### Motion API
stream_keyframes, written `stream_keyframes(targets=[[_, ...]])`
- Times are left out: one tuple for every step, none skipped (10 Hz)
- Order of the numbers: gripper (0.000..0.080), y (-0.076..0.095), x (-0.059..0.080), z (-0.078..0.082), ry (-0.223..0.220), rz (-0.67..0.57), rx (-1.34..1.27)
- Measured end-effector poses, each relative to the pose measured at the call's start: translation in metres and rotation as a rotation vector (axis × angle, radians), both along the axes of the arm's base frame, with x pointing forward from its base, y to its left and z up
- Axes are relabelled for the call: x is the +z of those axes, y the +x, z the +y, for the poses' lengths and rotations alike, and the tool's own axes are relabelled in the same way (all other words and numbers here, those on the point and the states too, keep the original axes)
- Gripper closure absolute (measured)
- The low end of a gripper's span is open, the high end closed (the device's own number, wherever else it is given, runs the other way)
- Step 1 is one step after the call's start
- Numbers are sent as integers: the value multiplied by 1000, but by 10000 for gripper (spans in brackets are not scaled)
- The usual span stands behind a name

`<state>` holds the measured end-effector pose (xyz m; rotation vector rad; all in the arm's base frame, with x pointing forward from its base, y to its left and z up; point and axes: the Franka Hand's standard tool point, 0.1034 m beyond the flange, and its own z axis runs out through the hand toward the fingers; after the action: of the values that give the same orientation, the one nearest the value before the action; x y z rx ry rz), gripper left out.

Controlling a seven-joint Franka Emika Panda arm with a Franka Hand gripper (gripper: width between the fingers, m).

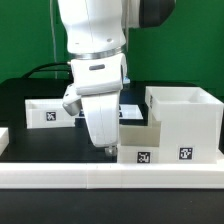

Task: Assemble drawer

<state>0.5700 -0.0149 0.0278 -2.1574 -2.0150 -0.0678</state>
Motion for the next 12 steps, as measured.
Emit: stream_keyframes(targets=[[150,2,1,0,4,-8,31],[150,5,2,0,8,-2,46],[150,9,2,0,7,6,45],[150,12,2,0,-2,5,40],[150,13,2,1,-18,7,22],[150,12,1,0,-18,7,23],[150,12,1,-1,-18,7,22],[150,12,1,-1,-18,7,22],[150,12,1,-1,-18,7,22],[150,14,3,-2,-14,1,42],[150,21,6,-5,-13,-6,44],[150,30,7,-6,-10,-12,42]])
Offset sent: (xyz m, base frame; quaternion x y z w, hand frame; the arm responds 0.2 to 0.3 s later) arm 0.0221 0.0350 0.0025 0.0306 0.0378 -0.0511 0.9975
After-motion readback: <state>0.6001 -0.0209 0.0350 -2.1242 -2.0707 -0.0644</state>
